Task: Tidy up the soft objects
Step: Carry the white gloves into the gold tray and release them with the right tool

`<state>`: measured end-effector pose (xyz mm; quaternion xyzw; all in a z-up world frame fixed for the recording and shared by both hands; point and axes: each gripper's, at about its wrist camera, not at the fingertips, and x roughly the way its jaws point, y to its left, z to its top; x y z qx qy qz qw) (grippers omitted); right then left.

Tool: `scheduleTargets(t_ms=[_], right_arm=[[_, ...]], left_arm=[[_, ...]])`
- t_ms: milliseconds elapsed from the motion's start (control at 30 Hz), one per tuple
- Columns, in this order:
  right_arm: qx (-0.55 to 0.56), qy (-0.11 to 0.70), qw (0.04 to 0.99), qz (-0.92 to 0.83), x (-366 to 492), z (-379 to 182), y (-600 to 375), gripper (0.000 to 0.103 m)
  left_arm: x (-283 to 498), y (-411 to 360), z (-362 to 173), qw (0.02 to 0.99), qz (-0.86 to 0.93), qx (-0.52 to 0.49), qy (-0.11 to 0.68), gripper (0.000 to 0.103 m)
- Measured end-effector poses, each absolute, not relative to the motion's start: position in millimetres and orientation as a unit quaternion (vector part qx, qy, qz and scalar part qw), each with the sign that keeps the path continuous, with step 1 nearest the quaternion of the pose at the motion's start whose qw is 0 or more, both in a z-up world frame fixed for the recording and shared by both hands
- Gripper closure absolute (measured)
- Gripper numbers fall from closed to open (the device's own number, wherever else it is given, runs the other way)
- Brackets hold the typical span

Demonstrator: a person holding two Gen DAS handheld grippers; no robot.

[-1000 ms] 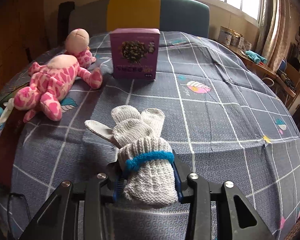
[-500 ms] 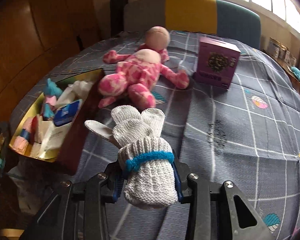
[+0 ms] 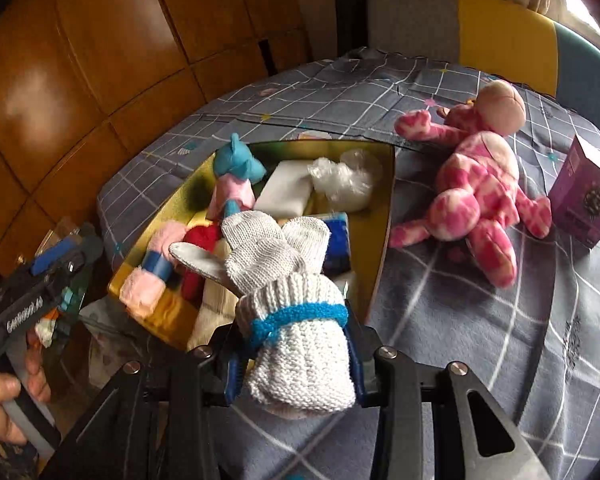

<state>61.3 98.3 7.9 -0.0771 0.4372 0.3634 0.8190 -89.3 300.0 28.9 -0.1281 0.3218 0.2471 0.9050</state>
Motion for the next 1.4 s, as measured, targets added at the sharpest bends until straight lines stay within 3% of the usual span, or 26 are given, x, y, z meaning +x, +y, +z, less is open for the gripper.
scheduleTargets(t_ms=[200,333,600,1400], right_arm=[[-0.091,0.439,0.826,0.341,86,-6,149,0.063],[-0.120,0.488,0.794,0.343,91,-44,182,0.060],[-0.132,0.486,0.790,0.349,80,-65,185,0.059],[-0.121,0.381,0.862,0.310,38,-19,128,0.049]], left_arm=[[-88,306,21,0.901,0.247,-0.143,0.327,0.035],[-87,307,17,0.898,0.248,-0.144,0.333,0.035],[-85,308,9,0.893,0.251,-0.148,0.342,0.035],[-82,287,15,0.903,0.235,-0.128,0.336,0.033]])
